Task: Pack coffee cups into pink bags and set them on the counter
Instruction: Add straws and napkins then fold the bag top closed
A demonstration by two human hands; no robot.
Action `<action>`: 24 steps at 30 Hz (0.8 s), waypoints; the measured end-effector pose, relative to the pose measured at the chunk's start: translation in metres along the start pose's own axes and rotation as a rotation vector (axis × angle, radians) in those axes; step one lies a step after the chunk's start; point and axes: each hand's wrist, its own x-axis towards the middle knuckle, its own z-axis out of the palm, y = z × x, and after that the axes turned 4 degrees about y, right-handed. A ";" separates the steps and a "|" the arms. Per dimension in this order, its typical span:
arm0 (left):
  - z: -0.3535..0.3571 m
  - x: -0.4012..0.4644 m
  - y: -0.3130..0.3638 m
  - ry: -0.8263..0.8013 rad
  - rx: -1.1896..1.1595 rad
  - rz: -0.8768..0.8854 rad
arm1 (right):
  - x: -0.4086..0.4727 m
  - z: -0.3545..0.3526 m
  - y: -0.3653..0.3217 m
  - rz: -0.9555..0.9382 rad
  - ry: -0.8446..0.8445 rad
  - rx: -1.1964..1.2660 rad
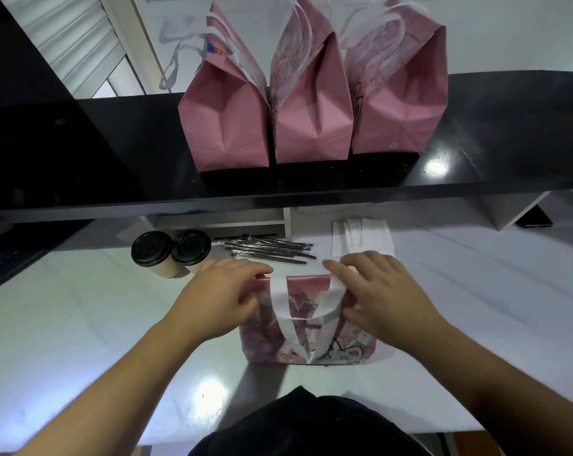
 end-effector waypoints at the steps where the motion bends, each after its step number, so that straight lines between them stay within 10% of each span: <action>1: 0.002 0.000 0.004 -0.017 0.022 0.012 | 0.002 0.000 -0.005 -0.017 -0.001 -0.005; 12: 0.005 -0.007 0.020 0.106 -0.122 0.068 | 0.009 -0.026 0.001 0.156 -0.096 0.350; 24: -0.007 0.026 0.078 0.457 -0.369 -0.031 | -0.001 -0.111 0.021 0.444 -0.168 0.187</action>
